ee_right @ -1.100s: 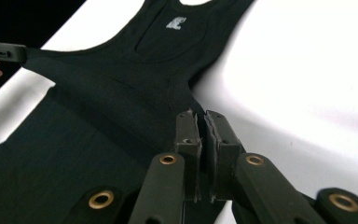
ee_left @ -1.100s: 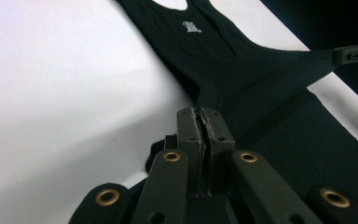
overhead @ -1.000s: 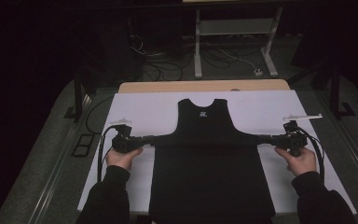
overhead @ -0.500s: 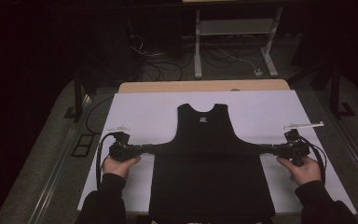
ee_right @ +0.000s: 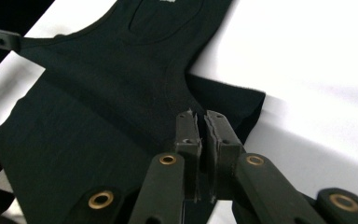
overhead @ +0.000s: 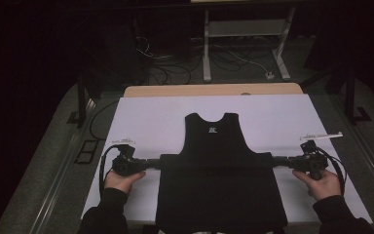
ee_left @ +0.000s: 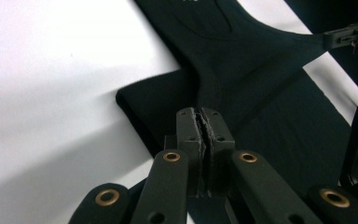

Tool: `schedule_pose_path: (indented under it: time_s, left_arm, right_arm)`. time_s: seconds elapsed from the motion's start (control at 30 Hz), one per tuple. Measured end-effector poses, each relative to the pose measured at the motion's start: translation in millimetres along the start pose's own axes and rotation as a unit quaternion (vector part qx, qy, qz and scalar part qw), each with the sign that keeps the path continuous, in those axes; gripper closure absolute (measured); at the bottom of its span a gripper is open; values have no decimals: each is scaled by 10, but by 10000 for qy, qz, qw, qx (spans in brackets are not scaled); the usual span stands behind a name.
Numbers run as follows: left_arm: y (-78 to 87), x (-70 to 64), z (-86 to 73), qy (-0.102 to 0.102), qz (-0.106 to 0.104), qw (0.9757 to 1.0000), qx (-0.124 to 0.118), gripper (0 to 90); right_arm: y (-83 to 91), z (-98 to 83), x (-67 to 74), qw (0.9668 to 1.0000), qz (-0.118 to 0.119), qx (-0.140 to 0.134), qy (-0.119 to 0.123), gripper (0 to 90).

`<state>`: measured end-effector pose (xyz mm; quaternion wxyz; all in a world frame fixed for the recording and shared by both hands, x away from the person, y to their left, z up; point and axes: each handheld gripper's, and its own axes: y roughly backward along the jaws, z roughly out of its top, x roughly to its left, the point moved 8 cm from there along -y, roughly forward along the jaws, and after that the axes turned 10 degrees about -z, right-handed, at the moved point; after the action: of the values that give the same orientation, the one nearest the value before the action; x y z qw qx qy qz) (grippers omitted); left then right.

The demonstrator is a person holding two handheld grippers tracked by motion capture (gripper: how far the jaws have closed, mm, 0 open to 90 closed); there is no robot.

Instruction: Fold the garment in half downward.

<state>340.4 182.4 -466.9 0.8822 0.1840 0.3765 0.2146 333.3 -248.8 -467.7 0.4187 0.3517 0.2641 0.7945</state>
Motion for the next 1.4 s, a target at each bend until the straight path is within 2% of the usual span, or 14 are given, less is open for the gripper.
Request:
schedule_pose_path:
  time_s: [0.17, 0.37, 0.97, 1.1, 1.17, 1.27, 1.3, 1.4]
  left_arm:
    - [-9, -7, -74, 53, 41, 9998, 186, 861]
    - [-38, 0, -141, 83, 62, 9991, 405, 861]
    - [-133, 16, -221, 49, 208, 9965, 804, 858]
    - [-144, 8, -220, 14, 189, 9965, 816, 858]
    - [-139, -6, -202, -67, 181, 9969, 767, 858]
    - [-131, -29, -180, -166, 170, 9972, 711, 847]
    - [-125, -50, -160, -219, 109, 9976, 641, 840]
    - [-109, -69, -128, -243, 87, 9981, 551, 711]
  right_arm:
    - [-12, -153, 81, 9995, 42, 302, 56, 831]
    - [-51, -245, 55, 9987, 6, 508, 2, 828]
    - [-104, -283, 41, 9978, -76, 649, 51, 822]
    - [-107, -290, 45, 9976, -69, 688, 51, 821]
    - [-108, -286, 51, 9976, -47, 690, 8, 814]
    - [-95, -272, 74, 9981, -26, 613, 53, 801]
    - [-81, -248, 101, 9985, -5, 538, 107, 782]
    - [-57, -214, 142, 9990, -81, 350, 256, 714]
